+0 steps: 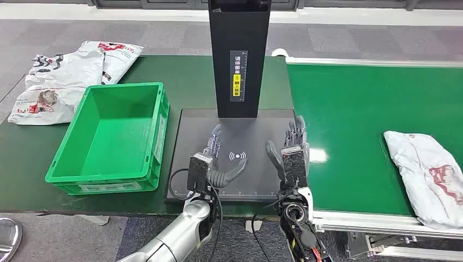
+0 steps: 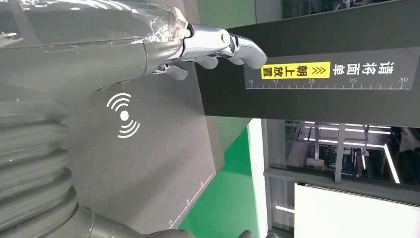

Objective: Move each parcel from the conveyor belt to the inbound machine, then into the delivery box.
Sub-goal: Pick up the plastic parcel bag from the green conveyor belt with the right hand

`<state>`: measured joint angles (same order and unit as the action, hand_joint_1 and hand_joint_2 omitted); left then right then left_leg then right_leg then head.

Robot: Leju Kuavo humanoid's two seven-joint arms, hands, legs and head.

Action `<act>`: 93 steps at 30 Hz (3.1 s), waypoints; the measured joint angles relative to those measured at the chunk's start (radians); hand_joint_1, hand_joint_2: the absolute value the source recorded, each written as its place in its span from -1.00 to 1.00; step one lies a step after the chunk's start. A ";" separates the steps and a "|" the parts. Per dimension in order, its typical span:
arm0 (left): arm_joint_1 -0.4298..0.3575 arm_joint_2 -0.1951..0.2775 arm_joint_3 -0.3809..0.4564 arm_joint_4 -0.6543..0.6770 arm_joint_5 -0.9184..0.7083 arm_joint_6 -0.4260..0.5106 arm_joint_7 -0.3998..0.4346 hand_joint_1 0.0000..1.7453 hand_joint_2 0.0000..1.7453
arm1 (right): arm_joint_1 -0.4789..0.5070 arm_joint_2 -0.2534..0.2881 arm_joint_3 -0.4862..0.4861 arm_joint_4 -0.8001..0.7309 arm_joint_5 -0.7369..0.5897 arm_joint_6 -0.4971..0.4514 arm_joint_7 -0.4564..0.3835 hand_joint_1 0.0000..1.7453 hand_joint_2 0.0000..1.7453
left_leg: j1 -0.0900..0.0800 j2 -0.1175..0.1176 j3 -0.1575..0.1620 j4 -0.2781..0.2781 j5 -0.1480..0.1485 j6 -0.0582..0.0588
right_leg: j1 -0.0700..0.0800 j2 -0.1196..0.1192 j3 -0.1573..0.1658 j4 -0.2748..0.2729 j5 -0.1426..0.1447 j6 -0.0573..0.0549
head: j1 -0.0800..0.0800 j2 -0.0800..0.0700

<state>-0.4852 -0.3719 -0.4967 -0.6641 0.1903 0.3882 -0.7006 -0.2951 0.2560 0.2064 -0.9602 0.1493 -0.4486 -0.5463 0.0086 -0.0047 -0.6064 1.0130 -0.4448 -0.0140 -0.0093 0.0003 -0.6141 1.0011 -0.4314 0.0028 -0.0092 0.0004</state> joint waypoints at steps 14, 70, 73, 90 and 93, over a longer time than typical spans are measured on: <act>-0.002 0.000 0.000 0.005 0.016 0.006 0.000 -1.00 1.00 | 0.000 0.000 0.000 0.000 0.009 0.000 0.009 -1.00 1.00 | 0.000 0.000 0.000 0.000 0.000 0.000 | 0.000 0.000 0.000 0.000 0.000 0.000 | 0.000 0.000; -0.056 0.012 0.079 0.102 -0.110 -0.081 0.057 -1.00 1.00 | -0.089 -0.120 -0.532 0.155 0.816 -0.250 0.102 -1.00 1.00 | -0.003 -0.001 0.000 0.000 0.000 0.003 | -0.003 -0.002 0.000 0.000 0.000 0.002 | 0.000 0.000; -0.056 0.012 0.079 0.102 -0.110 -0.081 0.057 -1.00 1.00 | -0.089 -0.120 -0.552 0.155 0.838 -0.250 0.112 -1.00 1.00 | -0.003 -0.002 0.000 0.000 0.000 0.003 | -0.003 -0.002 0.000 0.000 0.000 0.002 | 0.000 0.000; -0.056 0.011 0.079 0.102 -0.101 -0.076 0.049 -1.00 1.00 | -0.089 -0.173 -0.869 0.207 1.330 -0.250 0.457 -1.00 1.00 | -0.005 -0.001 0.000 0.001 -0.002 0.004 | -0.005 -0.001 0.000 -0.001 0.000 0.003 | 0.000 0.000; -0.056 0.011 0.079 0.104 -0.105 -0.077 0.047 -1.00 1.00 | -0.089 -0.202 -0.869 0.254 1.358 -0.250 0.542 -1.00 1.00 | -0.005 -0.001 0.000 0.001 -0.002 0.005 | -0.005 -0.002 0.000 0.000 0.000 0.003 | 0.000 0.000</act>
<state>-0.5415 -0.3609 -0.4173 -0.5604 0.0858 0.3115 -0.6538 -0.3842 0.0544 -0.6622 -0.7059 1.5069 -0.6989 -0.0043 0.0035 -0.0060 -0.6064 1.0136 -0.4464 -0.0095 -0.0142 -0.0013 -0.6140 1.0006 -0.4315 0.0059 -0.0092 0.0003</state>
